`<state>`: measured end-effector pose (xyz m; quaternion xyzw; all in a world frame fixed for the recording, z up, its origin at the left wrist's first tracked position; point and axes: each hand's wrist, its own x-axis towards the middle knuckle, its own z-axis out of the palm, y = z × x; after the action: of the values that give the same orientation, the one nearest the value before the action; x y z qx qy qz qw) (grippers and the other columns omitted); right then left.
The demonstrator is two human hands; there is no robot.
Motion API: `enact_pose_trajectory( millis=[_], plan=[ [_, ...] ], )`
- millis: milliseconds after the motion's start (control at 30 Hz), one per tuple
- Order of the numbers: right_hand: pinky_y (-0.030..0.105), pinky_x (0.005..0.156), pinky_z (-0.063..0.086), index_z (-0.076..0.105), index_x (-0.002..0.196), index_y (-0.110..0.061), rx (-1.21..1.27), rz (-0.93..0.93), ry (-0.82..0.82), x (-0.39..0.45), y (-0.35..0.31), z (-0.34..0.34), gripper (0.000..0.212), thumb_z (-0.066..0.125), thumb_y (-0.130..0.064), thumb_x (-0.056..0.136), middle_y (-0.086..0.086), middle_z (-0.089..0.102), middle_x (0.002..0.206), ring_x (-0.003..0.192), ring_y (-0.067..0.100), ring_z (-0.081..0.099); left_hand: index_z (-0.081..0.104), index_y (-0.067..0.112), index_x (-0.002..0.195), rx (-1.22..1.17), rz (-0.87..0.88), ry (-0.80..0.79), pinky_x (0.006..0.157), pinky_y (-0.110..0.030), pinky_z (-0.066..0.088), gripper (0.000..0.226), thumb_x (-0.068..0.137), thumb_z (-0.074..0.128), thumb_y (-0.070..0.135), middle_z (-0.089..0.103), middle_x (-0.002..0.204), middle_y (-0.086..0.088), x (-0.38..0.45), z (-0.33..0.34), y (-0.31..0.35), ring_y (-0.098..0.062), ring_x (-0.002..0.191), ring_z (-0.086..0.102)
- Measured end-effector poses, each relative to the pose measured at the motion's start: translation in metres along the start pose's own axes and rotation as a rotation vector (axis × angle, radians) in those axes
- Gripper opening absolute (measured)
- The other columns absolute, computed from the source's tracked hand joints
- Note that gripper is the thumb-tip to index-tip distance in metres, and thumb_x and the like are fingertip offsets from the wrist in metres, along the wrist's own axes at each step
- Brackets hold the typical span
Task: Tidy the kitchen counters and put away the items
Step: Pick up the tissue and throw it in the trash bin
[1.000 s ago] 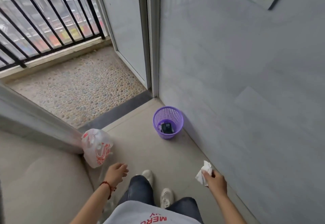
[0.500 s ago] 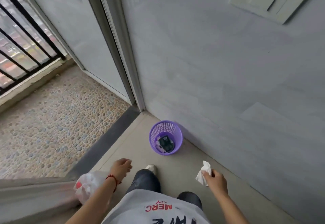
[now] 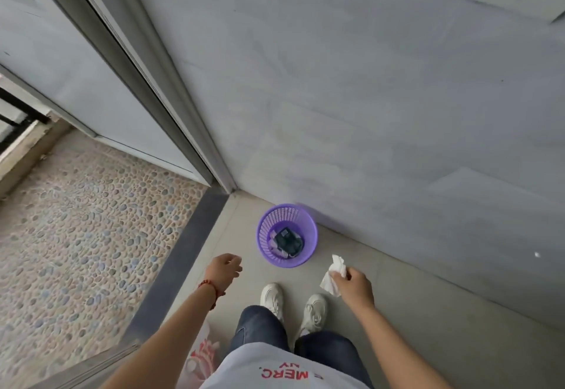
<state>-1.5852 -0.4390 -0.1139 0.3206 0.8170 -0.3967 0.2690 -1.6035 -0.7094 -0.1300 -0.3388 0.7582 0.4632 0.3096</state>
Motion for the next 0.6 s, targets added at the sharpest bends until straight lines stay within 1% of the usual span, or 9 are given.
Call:
enact_pose_trajectory(
  millis=[67, 133, 200, 267, 367, 433, 500, 533, 600],
  plan=[
    [0.028, 0.063, 0.035, 0.057, 0.074, -0.009, -0.005, -0.034, -0.029, 0.01, -0.024, 0.01, 0.021, 0.061, -0.028, 0.083, 0.008, 0.058, 0.076, 0.076, 0.025, 0.052, 0.06, 0.001, 0.108, -0.013, -0.022, -0.022, 0.071, -0.031, 0.044, 0.028, 0.092, 0.045, 0.019, 0.063, 0.092, -0.011, 0.001, 0.003, -0.003, -0.024, 0.083, 0.057],
    [0.026, 0.067, 0.034, 0.063, 0.09, -0.006, -0.011, -0.058, -0.055, 0.02, -0.046, 0.019, 0.024, 0.061, -0.029, 0.084, 0.012, 0.062, 0.087, 0.086, 0.027, 0.057, 0.06, 0.001, 0.108, -0.004, -0.032, -0.032, 0.072, -0.031, 0.045, 0.028, 0.093, 0.044, 0.019, 0.064, 0.092, -0.011, 0.003, 0.004, -0.006, -0.024, 0.084, 0.058],
    [0.027, 0.073, 0.039, 0.061, 0.107, -0.003, -0.01, -0.047, -0.069, 0.029, -0.059, 0.025, 0.034, 0.062, -0.028, 0.083, 0.015, 0.066, 0.105, 0.102, 0.03, 0.059, 0.059, 0.001, 0.108, -0.001, -0.042, -0.031, 0.07, -0.029, 0.046, 0.028, 0.093, 0.044, 0.019, 0.063, 0.092, -0.012, 0.005, 0.003, -0.008, -0.024, 0.083, 0.058],
    [0.03, 0.084, 0.042, 0.056, 0.118, -0.002, -0.002, 0.002, -0.054, 0.035, -0.06, 0.024, 0.041, 0.063, -0.024, 0.084, 0.018, 0.063, 0.118, 0.111, 0.031, 0.056, 0.059, 0.0, 0.108, 0.004, -0.055, -0.034, 0.068, -0.028, 0.046, 0.028, 0.093, 0.044, 0.018, 0.063, 0.091, -0.012, 0.009, 0.003, -0.011, -0.024, 0.082, 0.058],
    [0.029, 0.094, 0.04, 0.053, 0.124, -0.001, 0.016, 0.071, -0.036, 0.037, -0.037, 0.016, 0.044, 0.06, -0.022, 0.086, 0.017, 0.059, 0.127, 0.118, 0.029, 0.053, 0.059, 0.001, 0.107, 0.044, -0.08, -0.052, 0.067, -0.028, 0.044, 0.027, 0.092, 0.044, 0.018, 0.063, 0.09, -0.011, 0.012, 0.005, -0.013, -0.024, 0.081, 0.057],
    [0.029, 0.095, 0.039, 0.054, 0.124, -0.001, 0.031, 0.102, -0.033, 0.031, -0.012, 0.008, 0.043, 0.058, -0.021, 0.086, 0.016, 0.057, 0.13, 0.12, 0.028, 0.053, 0.06, 0.0, 0.107, 0.087, -0.082, -0.073, 0.064, -0.026, 0.044, 0.027, 0.092, 0.045, 0.018, 0.063, 0.088, -0.011, 0.014, 0.009, -0.012, -0.024, 0.079, 0.056],
    [0.031, 0.095, 0.039, 0.057, 0.119, 0.003, 0.049, 0.137, -0.009, 0.021, 0.021, -0.004, 0.038, 0.055, -0.018, 0.088, 0.018, 0.057, 0.129, 0.119, 0.03, 0.052, 0.06, 0.0, 0.106, 0.138, -0.066, -0.097, 0.06, -0.025, 0.043, 0.027, 0.092, 0.045, 0.017, 0.062, 0.086, -0.011, 0.014, 0.016, -0.008, -0.023, 0.078, 0.056],
    [0.033, 0.095, 0.039, 0.058, 0.116, 0.005, 0.067, 0.162, 0.016, 0.015, 0.039, -0.011, 0.036, 0.055, -0.017, 0.088, 0.02, 0.058, 0.127, 0.118, 0.032, 0.053, 0.06, 0.0, 0.105, 0.166, -0.053, -0.108, 0.061, -0.025, 0.043, 0.026, 0.092, 0.045, 0.017, 0.062, 0.086, -0.011, 0.013, 0.02, -0.004, -0.023, 0.077, 0.055],
    [0.036, 0.095, 0.041, 0.059, 0.116, 0.004, 0.132, 0.232, 0.069, 0.002, 0.079, -0.027, 0.033, 0.054, -0.014, 0.088, 0.02, 0.06, 0.125, 0.114, 0.033, 0.056, 0.061, 0.002, 0.1, 0.24, -0.017, -0.128, 0.067, -0.027, 0.044, 0.023, 0.092, 0.045, 0.017, 0.062, 0.086, -0.011, 0.01, 0.031, 0.005, -0.023, 0.077, 0.056]
  ],
)
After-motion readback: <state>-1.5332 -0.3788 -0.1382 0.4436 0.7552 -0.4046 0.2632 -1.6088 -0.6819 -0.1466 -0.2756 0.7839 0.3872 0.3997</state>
